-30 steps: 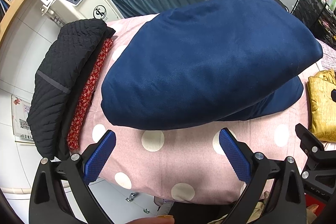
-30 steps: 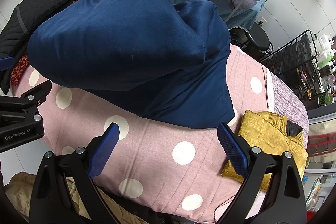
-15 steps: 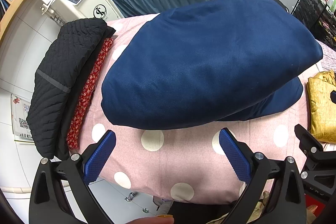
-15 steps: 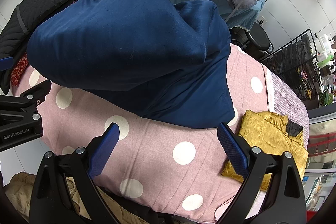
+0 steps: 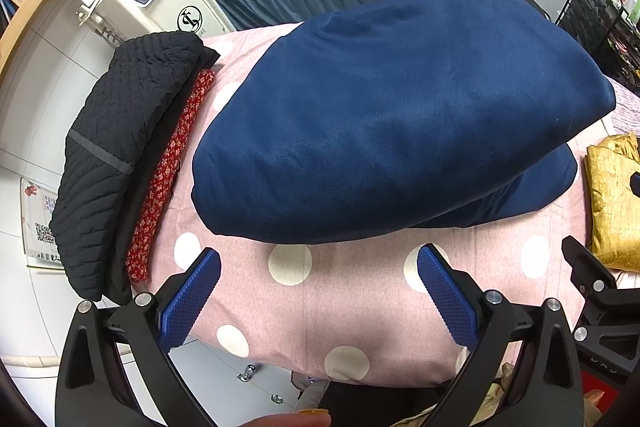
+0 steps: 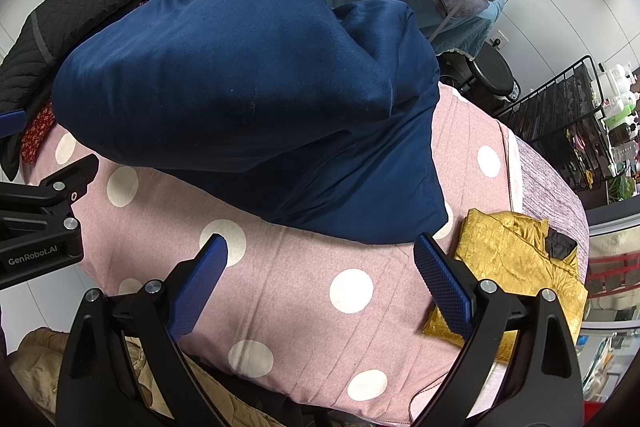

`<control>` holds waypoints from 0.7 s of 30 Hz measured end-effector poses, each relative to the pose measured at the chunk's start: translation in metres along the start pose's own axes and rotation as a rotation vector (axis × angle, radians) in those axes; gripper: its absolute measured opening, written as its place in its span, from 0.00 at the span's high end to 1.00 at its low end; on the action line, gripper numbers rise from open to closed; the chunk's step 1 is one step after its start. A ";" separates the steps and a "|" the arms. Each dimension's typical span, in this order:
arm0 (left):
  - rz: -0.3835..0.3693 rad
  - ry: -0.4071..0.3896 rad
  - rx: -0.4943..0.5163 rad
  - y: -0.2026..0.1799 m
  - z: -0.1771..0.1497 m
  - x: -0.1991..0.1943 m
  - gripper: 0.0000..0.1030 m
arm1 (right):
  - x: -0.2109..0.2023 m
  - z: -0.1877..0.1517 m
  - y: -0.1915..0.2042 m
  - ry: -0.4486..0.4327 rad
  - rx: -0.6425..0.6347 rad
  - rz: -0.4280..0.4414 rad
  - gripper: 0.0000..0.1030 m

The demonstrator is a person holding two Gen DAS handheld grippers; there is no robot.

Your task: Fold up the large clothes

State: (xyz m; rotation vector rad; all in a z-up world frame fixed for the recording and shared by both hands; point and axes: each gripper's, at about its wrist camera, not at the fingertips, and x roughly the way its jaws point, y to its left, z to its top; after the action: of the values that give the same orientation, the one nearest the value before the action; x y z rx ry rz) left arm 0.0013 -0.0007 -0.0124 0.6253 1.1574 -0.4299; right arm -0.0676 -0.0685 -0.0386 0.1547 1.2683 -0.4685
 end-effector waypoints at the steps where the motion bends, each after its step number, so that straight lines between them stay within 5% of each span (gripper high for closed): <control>1: 0.000 0.000 0.000 0.000 0.000 0.000 0.06 | 0.000 0.000 0.000 0.000 0.001 0.000 0.10; 21: -0.004 0.005 -0.002 -0.001 0.000 -0.002 0.06 | -0.001 -0.002 0.002 -0.001 0.000 -0.001 0.10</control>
State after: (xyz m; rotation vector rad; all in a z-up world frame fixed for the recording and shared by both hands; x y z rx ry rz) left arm -0.0001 -0.0017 -0.0107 0.6229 1.1639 -0.4309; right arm -0.0687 -0.0662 -0.0388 0.1543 1.2673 -0.4692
